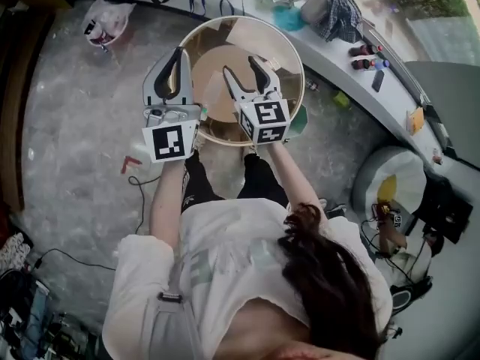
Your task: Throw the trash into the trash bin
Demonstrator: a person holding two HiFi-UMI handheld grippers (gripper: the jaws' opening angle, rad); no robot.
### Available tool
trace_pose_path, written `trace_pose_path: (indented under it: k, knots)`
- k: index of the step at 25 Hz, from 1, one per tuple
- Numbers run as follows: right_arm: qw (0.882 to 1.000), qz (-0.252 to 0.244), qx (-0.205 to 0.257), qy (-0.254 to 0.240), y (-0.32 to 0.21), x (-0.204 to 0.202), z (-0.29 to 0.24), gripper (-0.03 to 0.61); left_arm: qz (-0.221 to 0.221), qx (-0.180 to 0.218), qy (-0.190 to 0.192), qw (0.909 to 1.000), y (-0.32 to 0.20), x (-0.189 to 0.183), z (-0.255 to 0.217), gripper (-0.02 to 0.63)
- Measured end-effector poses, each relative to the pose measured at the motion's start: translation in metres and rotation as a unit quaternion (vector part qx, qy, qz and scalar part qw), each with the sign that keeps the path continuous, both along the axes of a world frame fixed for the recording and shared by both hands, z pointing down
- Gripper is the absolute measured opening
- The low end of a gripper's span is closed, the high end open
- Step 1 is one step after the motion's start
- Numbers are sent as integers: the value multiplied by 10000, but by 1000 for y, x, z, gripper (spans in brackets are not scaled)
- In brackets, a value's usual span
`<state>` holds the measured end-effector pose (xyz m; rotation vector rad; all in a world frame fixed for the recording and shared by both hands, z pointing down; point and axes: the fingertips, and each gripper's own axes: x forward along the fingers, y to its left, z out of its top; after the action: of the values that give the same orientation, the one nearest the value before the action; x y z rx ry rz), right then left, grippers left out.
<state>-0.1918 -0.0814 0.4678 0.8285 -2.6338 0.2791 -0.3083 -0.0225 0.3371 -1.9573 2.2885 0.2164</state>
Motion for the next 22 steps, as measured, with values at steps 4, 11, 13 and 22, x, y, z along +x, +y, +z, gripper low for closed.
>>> trace_pose_path:
  k: [4, 11, 13, 22]
  knots:
    - [9932, 283, -1015, 502, 38, -10, 111, 276, -201, -257, 193, 9993, 20, -27, 51, 12]
    - [9527, 855, -2581, 1356, 124, -4, 277, 278, -333, -750, 284, 9962, 51, -60, 125, 12]
    - [9389, 1068, -2846, 1612, 131, 1, 312, 278, -440, -850, 308, 9949, 59, -71, 142, 12]
    - [8939, 1795, -3337, 2397, 146, 9, 385, 278, -510, -1181, 304, 9912, 89, -96, 171, 12]
